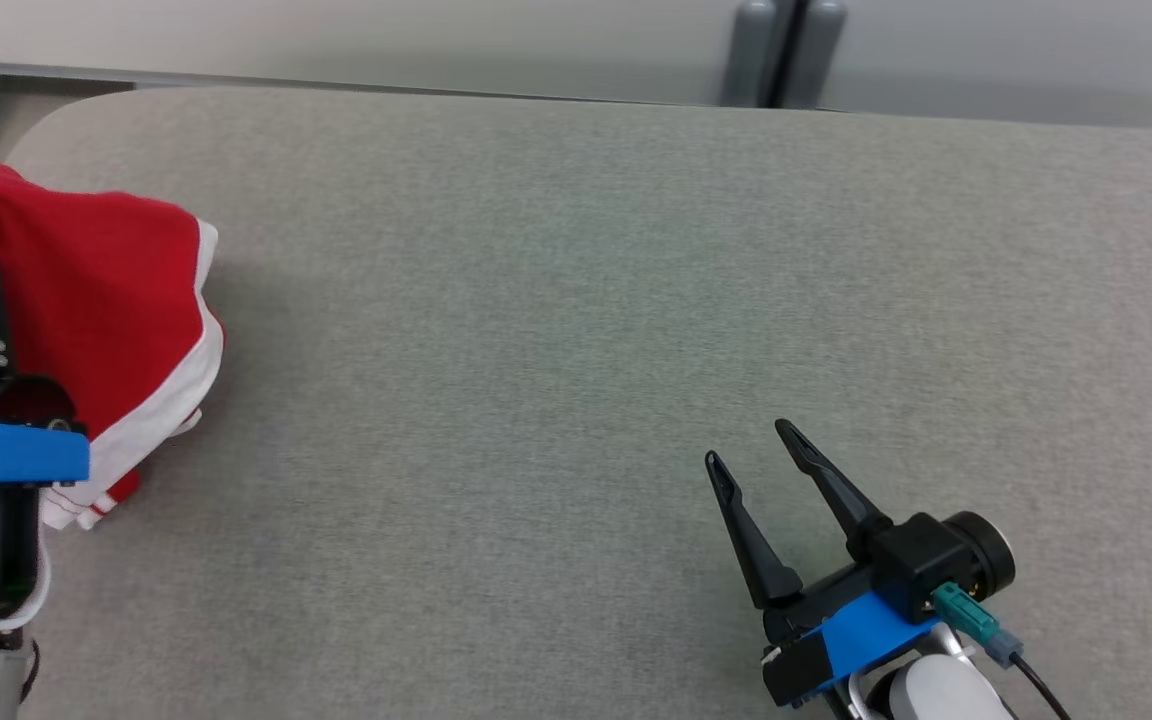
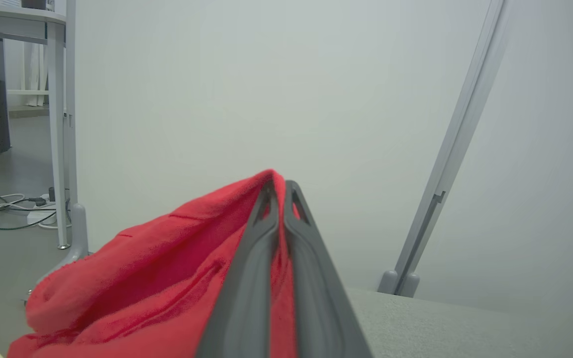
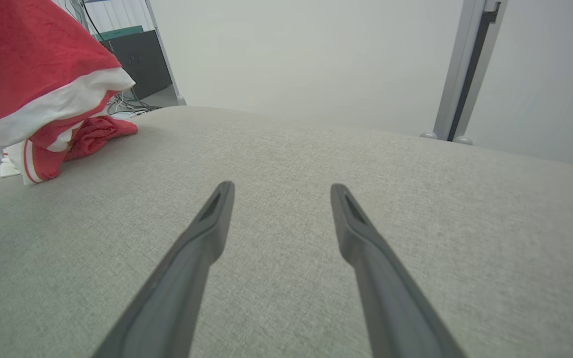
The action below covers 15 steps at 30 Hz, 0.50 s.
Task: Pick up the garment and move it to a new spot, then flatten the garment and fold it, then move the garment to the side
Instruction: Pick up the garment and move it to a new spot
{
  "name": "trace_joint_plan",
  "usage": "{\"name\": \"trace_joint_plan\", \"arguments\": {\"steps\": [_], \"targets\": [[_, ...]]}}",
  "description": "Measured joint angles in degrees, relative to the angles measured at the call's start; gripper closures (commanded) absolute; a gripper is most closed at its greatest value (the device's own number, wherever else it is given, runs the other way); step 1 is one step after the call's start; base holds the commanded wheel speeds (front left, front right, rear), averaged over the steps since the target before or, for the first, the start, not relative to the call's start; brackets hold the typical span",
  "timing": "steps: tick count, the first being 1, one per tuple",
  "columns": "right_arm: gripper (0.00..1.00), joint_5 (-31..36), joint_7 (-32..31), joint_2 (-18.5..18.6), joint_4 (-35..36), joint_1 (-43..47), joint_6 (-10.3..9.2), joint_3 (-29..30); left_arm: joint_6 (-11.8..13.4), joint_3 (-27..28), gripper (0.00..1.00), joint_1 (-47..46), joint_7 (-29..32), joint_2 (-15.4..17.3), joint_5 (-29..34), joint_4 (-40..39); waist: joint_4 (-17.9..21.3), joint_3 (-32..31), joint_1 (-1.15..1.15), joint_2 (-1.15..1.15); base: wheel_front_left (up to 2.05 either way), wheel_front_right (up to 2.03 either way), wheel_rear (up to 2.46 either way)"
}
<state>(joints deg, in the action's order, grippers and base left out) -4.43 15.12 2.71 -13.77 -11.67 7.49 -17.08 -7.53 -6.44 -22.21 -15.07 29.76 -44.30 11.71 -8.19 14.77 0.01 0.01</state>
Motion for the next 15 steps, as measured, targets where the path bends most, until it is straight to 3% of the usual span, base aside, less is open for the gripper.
{"name": "trace_joint_plan", "arguments": {"steps": [15], "targets": [[0.0, -2.4, 0.0, 0.1, 6.6, 5.4, 0.0, -0.9, 0.0, -14.0, 1.0, 3.8, 0.0, -0.5, 3.3, -15.7, 20.9, 2.4, -0.02, -0.01, 0.0, 0.0, 0.0]]}}
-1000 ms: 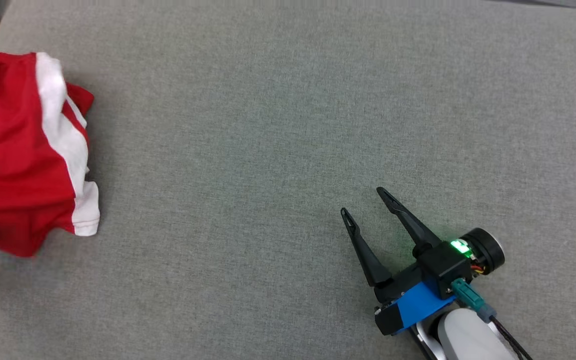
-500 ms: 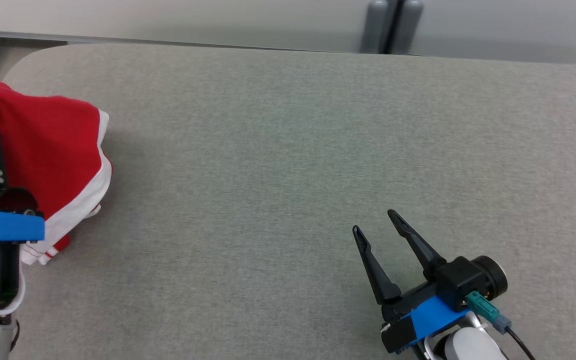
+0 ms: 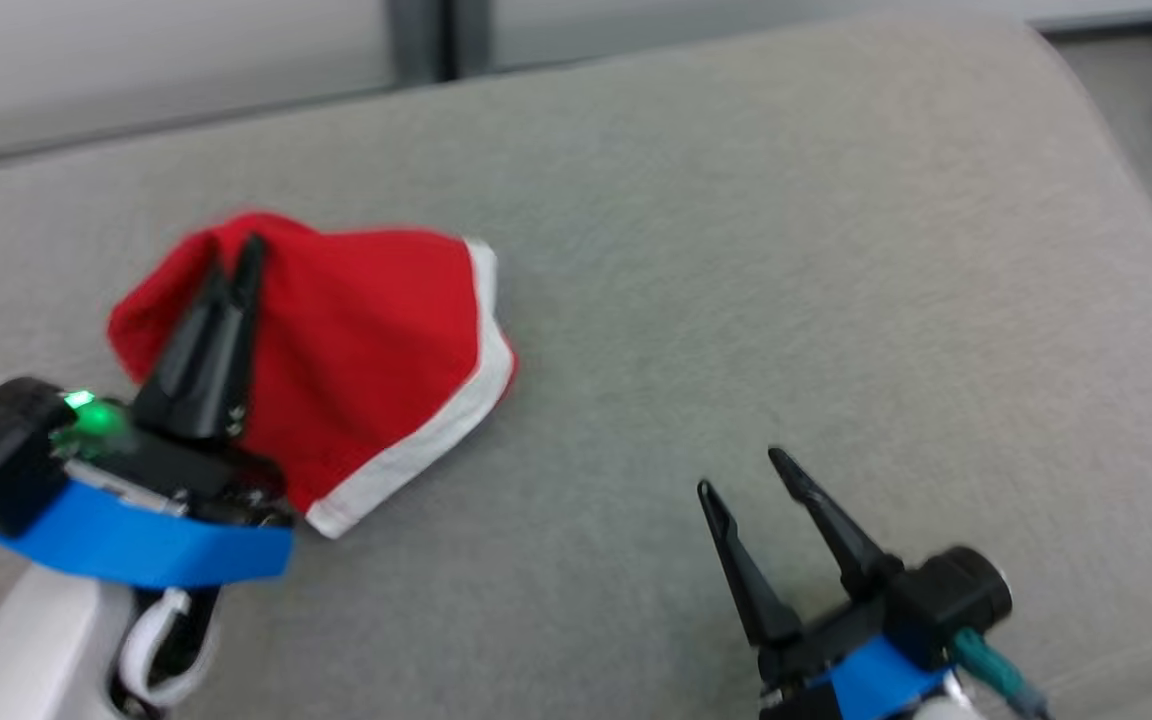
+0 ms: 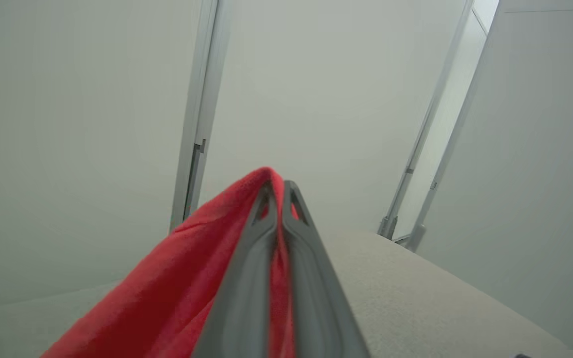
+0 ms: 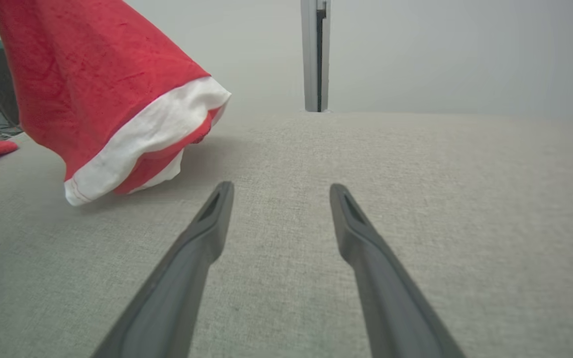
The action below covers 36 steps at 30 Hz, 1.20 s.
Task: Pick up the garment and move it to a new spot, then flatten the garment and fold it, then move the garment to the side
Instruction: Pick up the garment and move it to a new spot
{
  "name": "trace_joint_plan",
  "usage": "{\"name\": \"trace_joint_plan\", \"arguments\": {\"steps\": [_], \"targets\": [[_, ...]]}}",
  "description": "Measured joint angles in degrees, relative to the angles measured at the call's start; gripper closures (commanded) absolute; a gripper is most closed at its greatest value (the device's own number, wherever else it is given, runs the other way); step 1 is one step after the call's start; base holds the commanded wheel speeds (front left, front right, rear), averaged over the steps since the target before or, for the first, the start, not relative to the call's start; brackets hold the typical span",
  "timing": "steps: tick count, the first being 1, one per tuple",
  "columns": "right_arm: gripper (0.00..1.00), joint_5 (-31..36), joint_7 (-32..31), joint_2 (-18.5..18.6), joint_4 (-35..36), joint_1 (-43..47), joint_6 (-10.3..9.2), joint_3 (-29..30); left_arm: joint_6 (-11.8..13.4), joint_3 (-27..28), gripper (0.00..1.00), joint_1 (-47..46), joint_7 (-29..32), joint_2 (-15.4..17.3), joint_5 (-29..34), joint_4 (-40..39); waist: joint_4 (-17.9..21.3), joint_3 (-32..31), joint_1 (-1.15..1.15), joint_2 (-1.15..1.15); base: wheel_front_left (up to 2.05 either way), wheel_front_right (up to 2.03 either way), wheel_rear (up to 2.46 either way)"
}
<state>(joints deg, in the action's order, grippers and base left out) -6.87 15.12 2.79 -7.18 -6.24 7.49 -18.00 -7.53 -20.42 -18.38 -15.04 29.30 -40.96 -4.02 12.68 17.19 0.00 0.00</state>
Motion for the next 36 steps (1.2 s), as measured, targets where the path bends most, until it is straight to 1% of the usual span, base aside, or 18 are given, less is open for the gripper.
{"name": "trace_joint_plan", "arguments": {"steps": [5, 7, 10, 11, 12, 16, 19, 22, 25, 30, 36], "targets": [[0.0, -0.7, 0.0, 0.0, 1.6, 2.1, 0.0, 0.0, 0.0, -5.0, 1.0, 0.7, 0.0, -2.1, 0.3, -3.4, 5.6, -0.4, 0.0, 0.0, 0.0, 0.0, 0.0], [0.0, -1.0, 0.0, 0.0, 2.1, 2.6, 0.0, -0.2, 0.0, -5.9, 1.0, 0.8, 0.0, -2.3, 1.3, -2.8, 7.2, -0.7, 0.0, 0.0, 0.0, 0.0, 0.0], [0.0, -1.3, 0.0, 0.0, 2.7, 3.3, 0.0, 0.0, 0.0, -5.5, 1.0, 1.5, 0.0, -3.1, 3.2, 0.1, 8.6, -1.3, 0.0, 0.0, 0.0, 0.0, 0.0], [0.0, -1.3, 0.0, 0.0, 3.0, 3.3, 0.0, 0.1, 0.0, -4.9, 0.2, 2.0, 0.0, -3.4, 3.4, 1.2, 8.7, -1.3, 0.01, 0.0, 0.0, 0.0, 0.0], [0.0, -1.4, 0.0, 0.0, 3.2, 3.4, 0.0, 0.3, 0.0, -4.5, 0.0, 2.4, 0.0, -3.5, 4.0, 2.3, 8.5, -1.3, 0.01, 0.0, 0.0, 0.0, 0.0], [0.0, -1.4, 0.0, 0.0, 3.4, 3.5, 0.0, 0.5, 0.0, -1.3, 0.0, 3.5, 0.0, -3.7, 6.1, 8.1, 6.9, -1.3, 0.0, -0.01, 0.0, 0.0, 0.0], [0.0, -1.3, 0.0, 0.0, 3.4, 3.2, 0.0, 0.9, 0.0, 2.9, 0.0, 4.7, 0.0, -4.2, 6.9, 11.8, 5.0, -1.8, 0.0, -0.01, 0.0, 0.0, 0.0], [0.0, -0.8, 0.0, 0.0, 3.0, 2.9, -0.01, 1.5, 0.0, 7.0, 0.0, 6.8, 0.0, -5.4, 7.2, 14.7, 2.6, -2.8, 0.0, -0.01, 0.0, 0.0, 0.0], [0.0, -0.1, 0.0, 0.0, 2.3, 2.2, 0.0, 2.5, 0.0, 11.0, 0.0, 9.2, 0.0, -7.1, 7.3, 17.1, -0.1, -4.2, 0.01, -0.01, 0.0, 0.0, 0.0], [0.0, 0.2, 0.0, 0.0, -0.2, 1.7, 0.0, 4.7, 0.0, 16.4, 0.0, 13.0, 0.0, -10.7, 9.8, 19.1, -4.5, -6.8, 0.01, -0.01, 0.0, 0.0, 0.0], [0.0, 0.3, 0.0, 0.0, -3.4, 1.7, 0.0, 7.1, 0.0, 19.3, 0.0, 17.4, 0.0, -14.0, 12.4, 20.6, -8.5, -9.9, 0.01, 0.0, 0.0, 0.0, 0.0]]}}
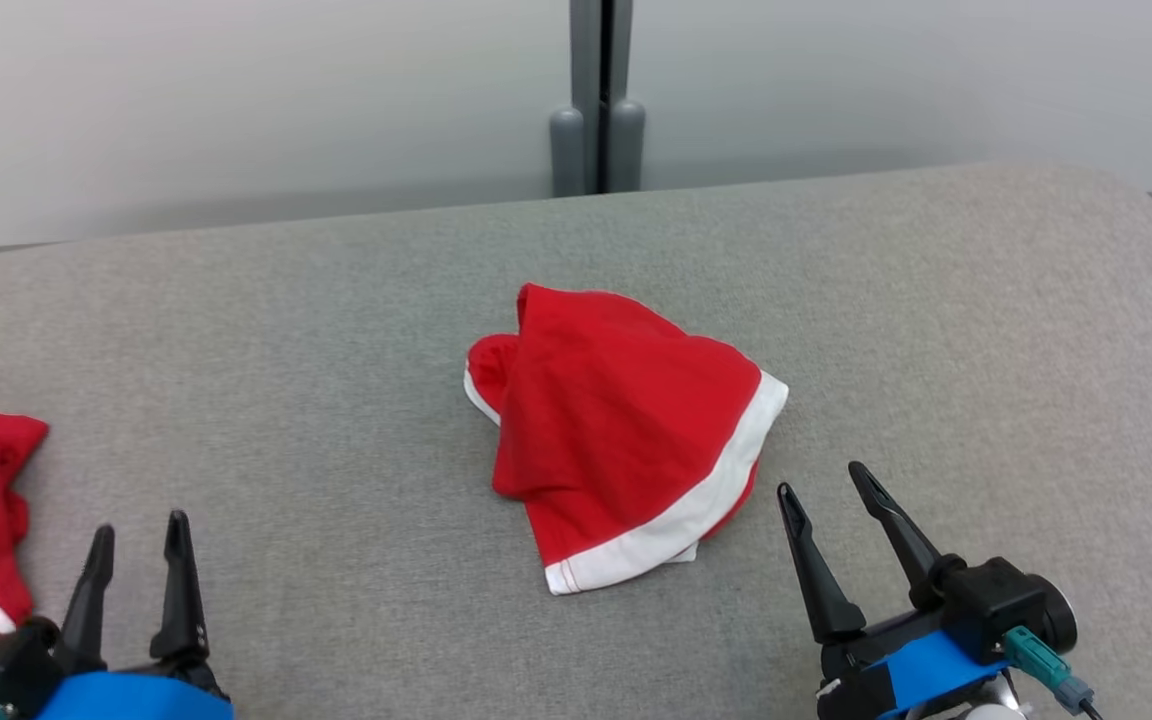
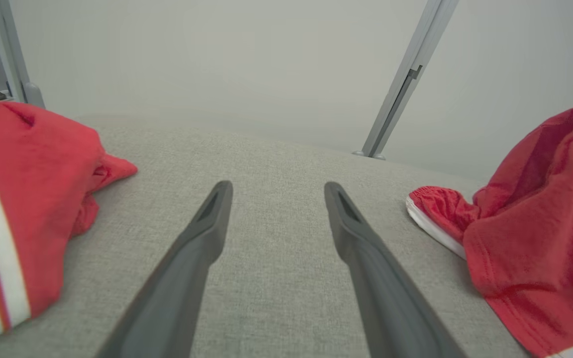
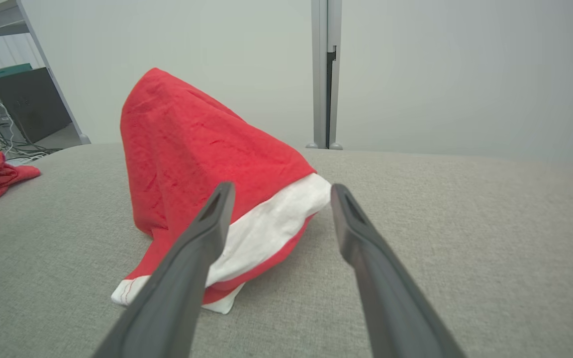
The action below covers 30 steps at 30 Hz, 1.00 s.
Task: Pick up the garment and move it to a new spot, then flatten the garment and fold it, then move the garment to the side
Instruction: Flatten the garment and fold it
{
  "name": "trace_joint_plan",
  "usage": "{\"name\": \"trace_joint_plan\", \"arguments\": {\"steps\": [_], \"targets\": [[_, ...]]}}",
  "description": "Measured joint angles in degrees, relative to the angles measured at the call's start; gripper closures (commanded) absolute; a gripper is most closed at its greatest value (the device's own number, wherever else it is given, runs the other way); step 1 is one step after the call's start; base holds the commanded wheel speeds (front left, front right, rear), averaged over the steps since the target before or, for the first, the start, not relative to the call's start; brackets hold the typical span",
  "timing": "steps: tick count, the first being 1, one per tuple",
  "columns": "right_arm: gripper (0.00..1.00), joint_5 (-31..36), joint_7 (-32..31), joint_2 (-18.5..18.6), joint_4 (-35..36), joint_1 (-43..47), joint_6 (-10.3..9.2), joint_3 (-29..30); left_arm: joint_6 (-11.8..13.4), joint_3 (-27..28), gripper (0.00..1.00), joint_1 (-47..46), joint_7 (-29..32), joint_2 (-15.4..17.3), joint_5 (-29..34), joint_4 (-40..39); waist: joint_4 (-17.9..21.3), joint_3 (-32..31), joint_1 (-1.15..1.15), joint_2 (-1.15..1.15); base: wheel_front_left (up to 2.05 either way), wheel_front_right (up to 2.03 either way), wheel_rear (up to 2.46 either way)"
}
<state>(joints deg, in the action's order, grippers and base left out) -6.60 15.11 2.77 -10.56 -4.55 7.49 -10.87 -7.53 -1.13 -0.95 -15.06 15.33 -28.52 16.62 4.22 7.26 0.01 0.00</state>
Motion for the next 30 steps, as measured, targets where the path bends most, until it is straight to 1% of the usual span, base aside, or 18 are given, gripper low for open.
{"name": "trace_joint_plan", "arguments": {"steps": [2, 5, 9, 12, 14, 16, 18, 21, 25, 27, 30], "targets": [[0.0, 0.0, 0.0, 0.0, -0.8, 0.1, 0.0, 0.6, 0.0, 0.5, 0.0, 1.3, 0.0, -0.8, 0.9, 0.3, -0.8, -1.0, 0.0, 0.0, 0.0, 0.0, 0.0], [0.0, 0.2, 0.0, 0.0, -1.8, 0.4, 0.0, 1.4, 0.0, -0.1, 0.0, 2.8, 0.0, -1.8, 2.1, 0.1, -1.7, -2.3, 0.0, 0.0, 0.0, 0.0, 0.0], [0.0, 0.2, 0.0, 0.0, -3.0, 1.0, 0.0, 1.6, 0.0, -1.8, 0.0, 4.5, 0.0, -2.8, 2.8, -0.1, -2.0, -3.2, 0.0, 0.0, 0.0, 0.0, 0.0], [0.0, 0.2, 0.0, 0.0, -3.3, 1.0, 0.0, 1.5, 0.0, -3.0, 0.0, 4.6, 0.0, -2.8, 2.9, -0.1, -1.9, -3.2, 0.0, 0.0, 0.0, 0.0, 0.0], [0.0, 0.2, 0.0, 0.0, -3.4, 1.0, 0.0, 1.1, 0.0, -4.6, 0.0, 4.6, 0.0, -2.9, 2.4, -0.4, -1.5, -3.0, 0.0, 0.0, 0.0, 0.0, 0.0], [0.0, 0.2, 0.0, 0.0, -3.3, 1.0, 0.0, 0.4, 0.0, -7.3, 0.0, 4.6, 0.0, -2.8, -0.1, -2.0, -0.7, -2.3, 0.01, 0.01, 0.0, 0.0, 0.0], [0.0, 0.2, 0.0, 0.0, -2.9, 0.9, 0.0, 0.0, 0.0, -11.4, 0.0, 4.3, 0.0, -1.7, -1.7, -3.3, 0.2, -1.2, 0.0, 0.0, 0.0, 0.0, 0.0], [0.0, 0.5, 0.0, 0.0, -1.8, 0.5, 0.0, -1.0, 0.0, -18.6, 0.0, 2.9, 0.0, 1.1, -4.1, -4.4, 1.9, 0.9, -0.02, 0.0, 0.0, 0.0, 0.0], [0.0, 0.6, 0.0, 0.0, 0.1, 0.2, 0.0, -2.2, 0.0, -26.0, 0.0, 0.6, 0.0, 4.4, -6.4, -6.4, 5.2, 3.9, -0.02, 0.0, 0.0, 0.0, 0.0], [0.0, 0.6, 0.0, 0.0, 1.1, 0.3, 0.0, -2.4, 0.0, -29.2, 0.0, -0.1, 0.0, 5.8, -7.1, -7.2, 6.7, 5.2, -0.02, -0.01, 0.0, 0.0, 0.0], [0.0, 0.9, 0.0, 0.0, 2.4, 1.0, 0.0, -2.4, 0.0, -32.2, 0.0, -0.8, 0.0, 7.8, -7.0, -7.7, 8.8, 6.8, -0.02, -0.01, 0.0, 0.0, 0.0]]}}
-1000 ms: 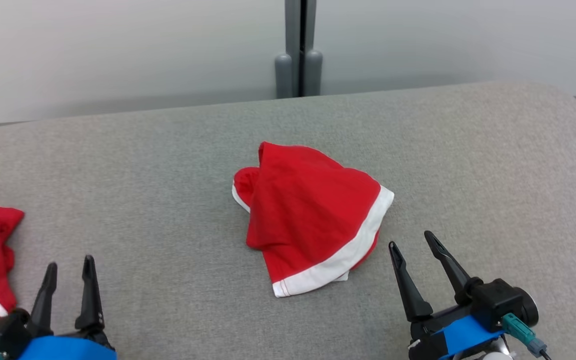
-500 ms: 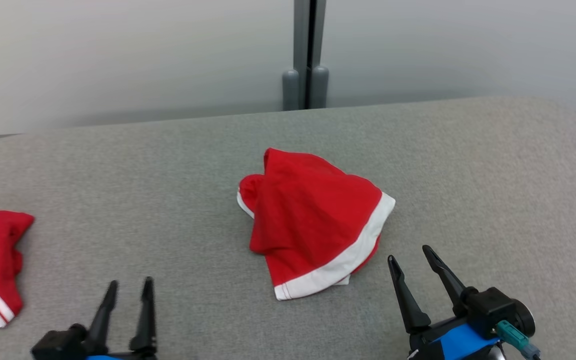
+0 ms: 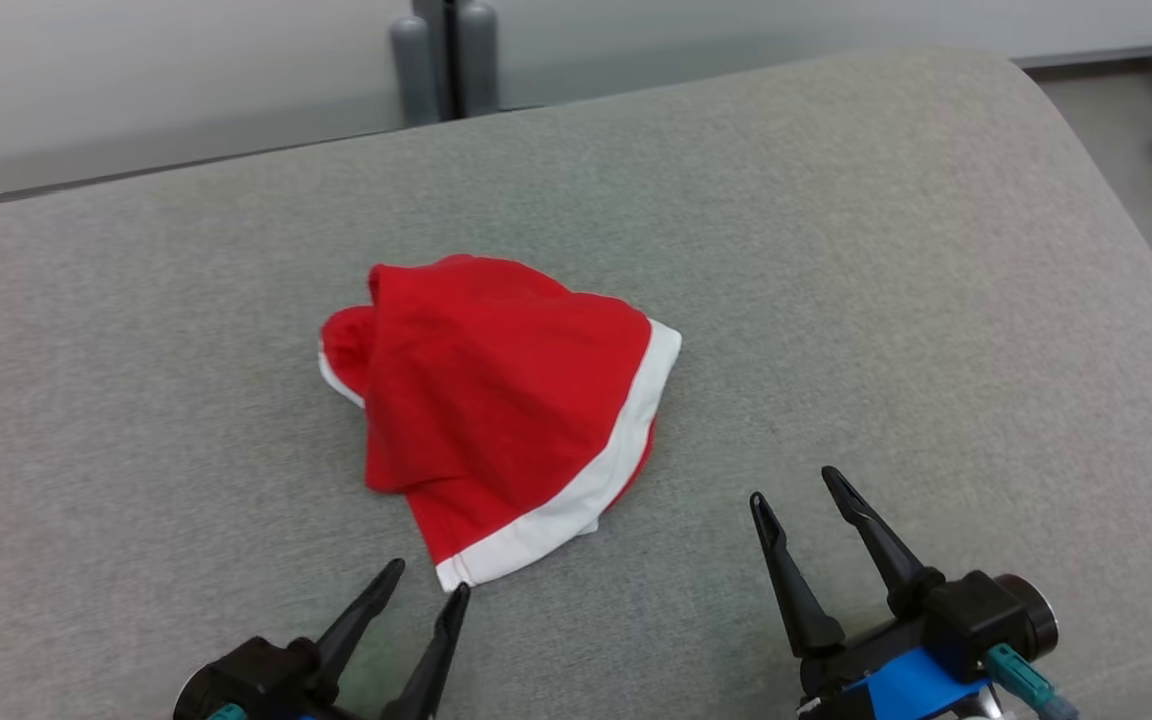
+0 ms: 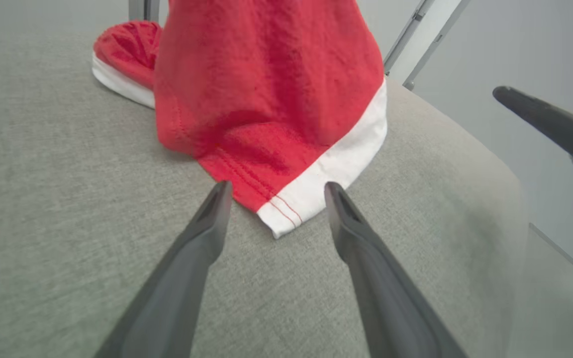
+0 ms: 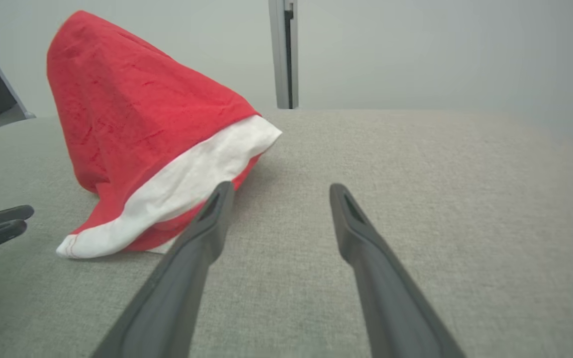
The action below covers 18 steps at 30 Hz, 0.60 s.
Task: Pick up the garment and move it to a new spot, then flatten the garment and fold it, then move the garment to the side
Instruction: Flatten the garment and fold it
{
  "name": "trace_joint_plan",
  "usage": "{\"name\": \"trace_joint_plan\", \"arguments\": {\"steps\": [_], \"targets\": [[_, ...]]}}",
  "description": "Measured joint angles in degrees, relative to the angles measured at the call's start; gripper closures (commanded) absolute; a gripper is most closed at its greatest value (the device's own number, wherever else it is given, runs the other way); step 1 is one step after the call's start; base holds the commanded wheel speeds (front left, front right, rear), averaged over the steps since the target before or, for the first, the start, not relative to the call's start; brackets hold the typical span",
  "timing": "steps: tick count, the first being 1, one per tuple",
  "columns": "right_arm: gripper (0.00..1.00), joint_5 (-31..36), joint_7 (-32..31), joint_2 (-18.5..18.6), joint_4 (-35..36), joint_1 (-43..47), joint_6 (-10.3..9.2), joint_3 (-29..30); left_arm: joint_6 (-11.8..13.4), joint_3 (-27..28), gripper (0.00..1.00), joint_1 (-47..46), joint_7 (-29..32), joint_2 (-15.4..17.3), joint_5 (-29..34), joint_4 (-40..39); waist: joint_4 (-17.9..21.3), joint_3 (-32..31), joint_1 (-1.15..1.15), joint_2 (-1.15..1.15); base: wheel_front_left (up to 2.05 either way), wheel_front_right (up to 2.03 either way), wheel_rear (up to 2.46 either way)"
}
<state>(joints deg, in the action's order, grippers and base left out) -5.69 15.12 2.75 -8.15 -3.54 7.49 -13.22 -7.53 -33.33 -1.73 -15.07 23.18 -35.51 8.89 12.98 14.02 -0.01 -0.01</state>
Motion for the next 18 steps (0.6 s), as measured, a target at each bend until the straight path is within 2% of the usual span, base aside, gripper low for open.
{"name": "trace_joint_plan", "arguments": {"steps": [4, 14, 15, 16, 17, 18], "targets": [[0.0, 0.1, 0.0, 0.0, 1.6, 0.8, 0.0, 0.3, 0.0, -2.3, 0.0, -0.9, 0.0, 1.5, 1.9, -0.2, 2.2, 1.6, 0.0, 0.0, 0.0, 0.0, 0.0], [0.0, 0.1, 0.0, 0.0, 4.7, 1.9, 0.0, 0.2, 0.0, -1.8, 0.0, -1.5, -0.2, 2.6, 5.8, 3.1, 4.8, 4.3, 0.01, 0.0, 0.0, 0.0, 0.0], [0.0, 0.1, 0.0, 0.0, 4.9, 1.9, 0.0, 0.2, 0.0, -1.8, 0.2, -1.7, -0.2, 2.6, 5.7, 3.2, 4.8, 4.4, 0.01, 0.01, 0.0, 0.0, 0.0], [0.0, 0.1, 0.0, 0.0, 4.9, 1.9, 0.0, 0.2, 0.0, -1.8, 0.71, -1.8, -0.2, 2.6, 5.7, 3.2, 4.8, 4.5, 0.02, 0.01, 0.0, 0.0, 0.0], [0.0, 0.1, 0.0, 0.0, 5.0, 1.9, 0.0, 0.2, 0.0, -1.8, 1.0, -1.9, -0.2, 2.6, 5.6, 3.2, 4.8, 4.6, 0.01, 0.01, 0.0, 0.0, 0.0], [0.0, 0.1, 0.0, 0.0, 5.1, 1.9, 0.0, 0.3, 0.0, -1.8, 1.0, -2.0, -0.2, 2.6, 5.3, 3.1, 4.8, 4.7, 0.01, 0.0, 0.0, 0.0, 0.0]]}}
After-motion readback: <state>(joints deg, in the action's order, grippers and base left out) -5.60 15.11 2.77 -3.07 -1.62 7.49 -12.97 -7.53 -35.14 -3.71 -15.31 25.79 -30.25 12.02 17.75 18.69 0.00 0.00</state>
